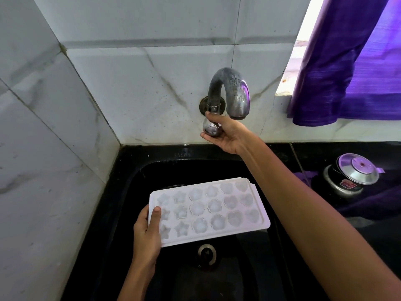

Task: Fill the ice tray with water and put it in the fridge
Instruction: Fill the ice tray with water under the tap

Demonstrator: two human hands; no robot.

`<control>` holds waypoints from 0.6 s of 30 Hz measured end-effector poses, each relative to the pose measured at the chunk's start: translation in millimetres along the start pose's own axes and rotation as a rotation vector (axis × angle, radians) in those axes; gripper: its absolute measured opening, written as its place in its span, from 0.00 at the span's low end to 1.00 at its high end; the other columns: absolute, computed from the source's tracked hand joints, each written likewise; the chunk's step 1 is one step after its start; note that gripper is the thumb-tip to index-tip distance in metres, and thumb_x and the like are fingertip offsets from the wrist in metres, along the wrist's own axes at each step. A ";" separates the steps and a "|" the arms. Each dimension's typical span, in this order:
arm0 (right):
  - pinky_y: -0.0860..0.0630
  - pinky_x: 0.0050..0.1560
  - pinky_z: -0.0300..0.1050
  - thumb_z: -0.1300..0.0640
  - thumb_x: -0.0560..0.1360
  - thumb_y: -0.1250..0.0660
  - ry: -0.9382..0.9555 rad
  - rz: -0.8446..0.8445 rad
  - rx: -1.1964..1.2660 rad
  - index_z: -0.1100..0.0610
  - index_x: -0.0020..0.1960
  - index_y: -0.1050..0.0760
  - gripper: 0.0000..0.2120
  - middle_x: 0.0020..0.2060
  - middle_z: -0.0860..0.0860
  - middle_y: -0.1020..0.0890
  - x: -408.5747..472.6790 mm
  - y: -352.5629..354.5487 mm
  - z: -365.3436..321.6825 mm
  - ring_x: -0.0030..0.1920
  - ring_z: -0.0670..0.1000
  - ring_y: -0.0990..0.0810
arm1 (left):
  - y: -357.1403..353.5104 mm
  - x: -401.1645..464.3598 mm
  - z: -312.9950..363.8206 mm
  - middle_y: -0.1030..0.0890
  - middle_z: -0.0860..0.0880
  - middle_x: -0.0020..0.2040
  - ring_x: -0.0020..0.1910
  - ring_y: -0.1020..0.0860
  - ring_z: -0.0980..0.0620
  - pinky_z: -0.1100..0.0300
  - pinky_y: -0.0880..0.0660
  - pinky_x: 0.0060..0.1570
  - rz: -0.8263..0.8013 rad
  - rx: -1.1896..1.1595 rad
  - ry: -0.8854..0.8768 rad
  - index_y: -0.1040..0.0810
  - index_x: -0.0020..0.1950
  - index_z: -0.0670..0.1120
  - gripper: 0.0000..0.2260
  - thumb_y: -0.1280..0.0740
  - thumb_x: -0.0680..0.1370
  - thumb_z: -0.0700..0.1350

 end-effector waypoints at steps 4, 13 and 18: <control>0.21 0.53 0.49 0.60 0.73 0.29 0.023 0.018 -0.024 0.61 0.43 0.28 0.08 0.58 0.59 0.21 -6.6 -1.8 -2.1 0.66 0.56 0.27 | 2.5 1.2 0.8 0.18 0.51 0.49 0.46 0.19 0.53 0.62 0.25 0.38 0.004 -0.012 -0.013 0.25 0.58 0.49 0.09 0.40 0.80 0.44; 0.30 0.67 0.49 0.37 0.74 0.39 0.008 -0.038 -0.262 0.61 0.75 0.45 0.40 0.66 0.66 0.32 -11.1 40.0 22.7 0.65 0.60 0.28 | -1.4 5.3 -1.3 0.18 0.52 0.47 0.41 0.17 0.59 0.68 0.24 0.32 -0.015 -0.003 -0.024 0.25 0.60 0.49 0.10 0.40 0.80 0.44; 0.35 0.69 0.45 0.48 0.79 0.39 0.301 0.175 -0.507 0.60 0.75 0.43 0.30 0.71 0.53 0.33 -51.3 94.4 39.6 0.69 0.50 0.32 | 0.5 9.0 -0.4 0.18 0.52 0.48 0.43 0.18 0.55 0.67 0.24 0.32 0.012 -0.022 -0.022 0.25 0.60 0.49 0.10 0.40 0.80 0.45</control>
Point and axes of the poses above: each hand's wrist, its own x-axis towards the middle knuckle, its own y-axis out of the back of the hand, z = x × y, the point moved 10 cm from there along x, towards the middle knuckle
